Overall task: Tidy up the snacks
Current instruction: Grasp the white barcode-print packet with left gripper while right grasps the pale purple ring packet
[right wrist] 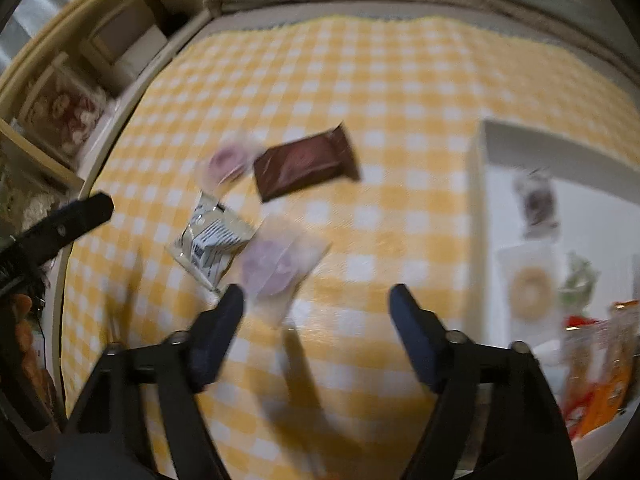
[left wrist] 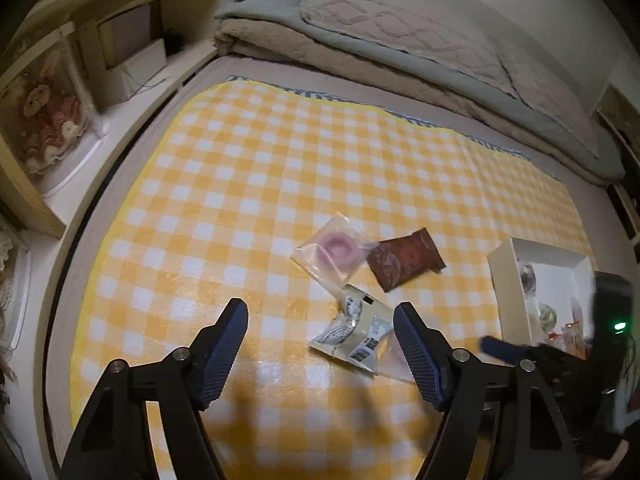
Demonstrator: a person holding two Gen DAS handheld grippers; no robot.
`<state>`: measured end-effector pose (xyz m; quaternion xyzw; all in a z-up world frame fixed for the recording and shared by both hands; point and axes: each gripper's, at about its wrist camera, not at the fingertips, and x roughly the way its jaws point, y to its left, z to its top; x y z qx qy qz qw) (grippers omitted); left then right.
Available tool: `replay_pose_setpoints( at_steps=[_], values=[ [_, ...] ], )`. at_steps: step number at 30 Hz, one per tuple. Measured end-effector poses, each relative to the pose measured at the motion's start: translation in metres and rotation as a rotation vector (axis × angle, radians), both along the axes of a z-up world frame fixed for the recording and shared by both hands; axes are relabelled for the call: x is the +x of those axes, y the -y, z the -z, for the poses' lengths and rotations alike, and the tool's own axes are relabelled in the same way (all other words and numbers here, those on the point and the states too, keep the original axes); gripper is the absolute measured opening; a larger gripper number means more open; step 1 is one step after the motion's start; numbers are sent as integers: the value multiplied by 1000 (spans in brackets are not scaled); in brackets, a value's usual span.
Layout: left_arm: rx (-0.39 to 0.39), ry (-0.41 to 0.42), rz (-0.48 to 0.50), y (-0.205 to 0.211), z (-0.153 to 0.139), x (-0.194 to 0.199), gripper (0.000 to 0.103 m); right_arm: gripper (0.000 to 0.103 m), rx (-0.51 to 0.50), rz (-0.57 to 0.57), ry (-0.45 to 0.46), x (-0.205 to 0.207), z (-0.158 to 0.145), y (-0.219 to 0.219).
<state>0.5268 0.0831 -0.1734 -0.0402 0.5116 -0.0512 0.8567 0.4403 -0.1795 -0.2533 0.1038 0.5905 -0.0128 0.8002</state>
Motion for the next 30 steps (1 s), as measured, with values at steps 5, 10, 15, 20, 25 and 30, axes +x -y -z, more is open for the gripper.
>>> replay_pose_setpoints(
  at_steps=[5,10,15,20,25,30],
  values=[
    [25,-29,54,15,17,10,73,68,-43,-148,-21,5,23,-28],
    [75,-62,88,30,37,24,73,68,-178,-231,-43,-1,38,-36],
    [116,-90,94,38,55,33,73,64,-291,-199,-22,0,35,-16],
    [161,-108,142,49,69,35,73,59,-246,-200,-4,4,25,5],
    [211,-117,176,59,83,37,73,61,-205,-194,43,12,10,12],
    [248,-143,192,66,99,45,51,63,-146,-182,45,16,7,15]
  ],
)
